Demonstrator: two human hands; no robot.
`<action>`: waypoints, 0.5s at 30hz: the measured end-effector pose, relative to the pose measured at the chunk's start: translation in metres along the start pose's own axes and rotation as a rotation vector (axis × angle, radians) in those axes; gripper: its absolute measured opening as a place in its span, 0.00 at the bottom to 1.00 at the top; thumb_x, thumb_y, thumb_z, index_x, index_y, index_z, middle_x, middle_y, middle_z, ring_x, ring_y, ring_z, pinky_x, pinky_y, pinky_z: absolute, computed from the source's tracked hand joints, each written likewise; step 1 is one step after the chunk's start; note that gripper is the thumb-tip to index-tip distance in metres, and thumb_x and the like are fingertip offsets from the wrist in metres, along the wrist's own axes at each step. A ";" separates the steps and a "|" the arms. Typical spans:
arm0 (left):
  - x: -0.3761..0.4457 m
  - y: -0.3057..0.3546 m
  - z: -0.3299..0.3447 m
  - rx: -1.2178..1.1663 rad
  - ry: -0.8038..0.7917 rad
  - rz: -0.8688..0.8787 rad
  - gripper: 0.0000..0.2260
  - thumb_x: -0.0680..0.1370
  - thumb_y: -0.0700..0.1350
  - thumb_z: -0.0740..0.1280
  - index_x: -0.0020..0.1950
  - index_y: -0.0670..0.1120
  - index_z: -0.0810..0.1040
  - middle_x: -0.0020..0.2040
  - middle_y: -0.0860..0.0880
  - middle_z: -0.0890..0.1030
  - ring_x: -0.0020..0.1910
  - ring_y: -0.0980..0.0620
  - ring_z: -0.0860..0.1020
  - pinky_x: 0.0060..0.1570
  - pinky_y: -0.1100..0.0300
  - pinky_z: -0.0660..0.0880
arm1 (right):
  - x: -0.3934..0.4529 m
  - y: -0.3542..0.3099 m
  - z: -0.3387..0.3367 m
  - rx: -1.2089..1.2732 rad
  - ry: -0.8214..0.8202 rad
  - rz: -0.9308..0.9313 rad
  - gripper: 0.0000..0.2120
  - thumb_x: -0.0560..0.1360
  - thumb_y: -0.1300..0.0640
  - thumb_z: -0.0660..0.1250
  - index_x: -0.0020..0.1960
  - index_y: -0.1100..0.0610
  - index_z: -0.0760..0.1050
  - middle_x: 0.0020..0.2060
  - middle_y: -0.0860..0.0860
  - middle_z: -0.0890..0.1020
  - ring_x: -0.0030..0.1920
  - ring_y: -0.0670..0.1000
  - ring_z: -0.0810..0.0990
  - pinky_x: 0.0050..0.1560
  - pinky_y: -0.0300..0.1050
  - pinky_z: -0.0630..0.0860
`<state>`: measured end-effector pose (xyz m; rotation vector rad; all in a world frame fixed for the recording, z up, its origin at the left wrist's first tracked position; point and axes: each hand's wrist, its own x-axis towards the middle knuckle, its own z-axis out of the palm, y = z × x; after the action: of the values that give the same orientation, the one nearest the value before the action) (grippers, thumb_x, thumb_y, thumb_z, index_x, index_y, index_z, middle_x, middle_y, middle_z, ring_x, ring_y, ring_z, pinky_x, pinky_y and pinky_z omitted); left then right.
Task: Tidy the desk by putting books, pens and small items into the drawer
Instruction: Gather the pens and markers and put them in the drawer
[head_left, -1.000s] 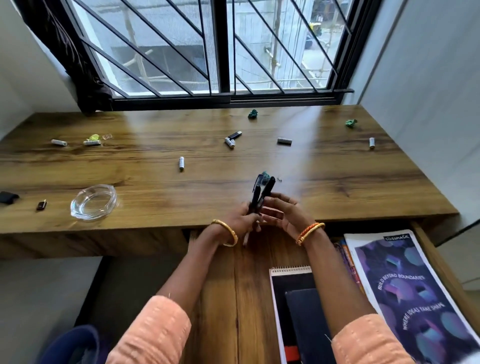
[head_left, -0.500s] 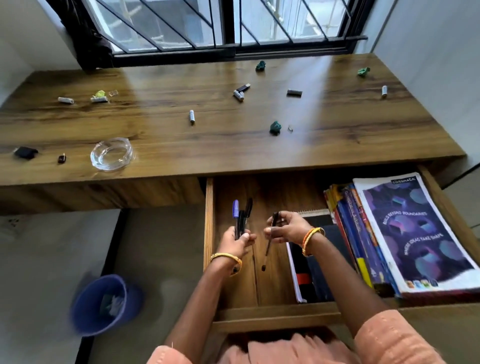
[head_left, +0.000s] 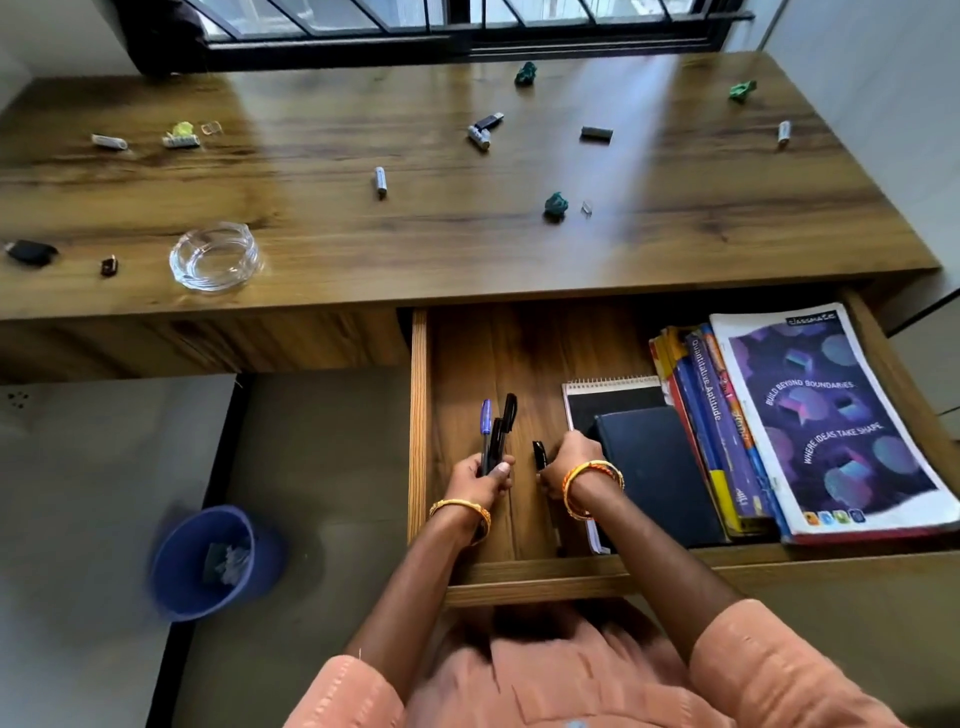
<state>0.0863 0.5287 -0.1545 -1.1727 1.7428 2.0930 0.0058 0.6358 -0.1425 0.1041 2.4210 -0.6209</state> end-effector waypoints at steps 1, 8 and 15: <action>0.000 0.001 0.000 0.000 -0.002 -0.005 0.09 0.78 0.34 0.62 0.43 0.45 0.77 0.34 0.48 0.75 0.34 0.54 0.74 0.37 0.63 0.72 | -0.002 0.001 0.003 -0.017 0.007 0.002 0.08 0.71 0.62 0.72 0.49 0.60 0.77 0.45 0.57 0.82 0.45 0.56 0.82 0.48 0.53 0.81; -0.002 0.002 0.000 -0.090 -0.009 -0.098 0.08 0.79 0.33 0.61 0.42 0.42 0.75 0.35 0.46 0.76 0.33 0.53 0.75 0.31 0.65 0.71 | -0.008 0.003 0.009 0.018 0.008 0.014 0.10 0.70 0.62 0.73 0.49 0.60 0.76 0.46 0.57 0.81 0.45 0.56 0.82 0.47 0.53 0.82; -0.008 0.003 -0.002 -0.118 -0.014 -0.076 0.07 0.78 0.33 0.62 0.43 0.42 0.77 0.38 0.47 0.78 0.36 0.53 0.77 0.34 0.64 0.74 | -0.017 -0.008 -0.018 0.204 0.062 -0.056 0.11 0.70 0.55 0.73 0.49 0.60 0.78 0.42 0.56 0.83 0.42 0.53 0.84 0.45 0.51 0.82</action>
<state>0.0907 0.5287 -0.1474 -1.2313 1.5624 2.1791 0.0075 0.6385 -0.1170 0.1416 2.4205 -0.9018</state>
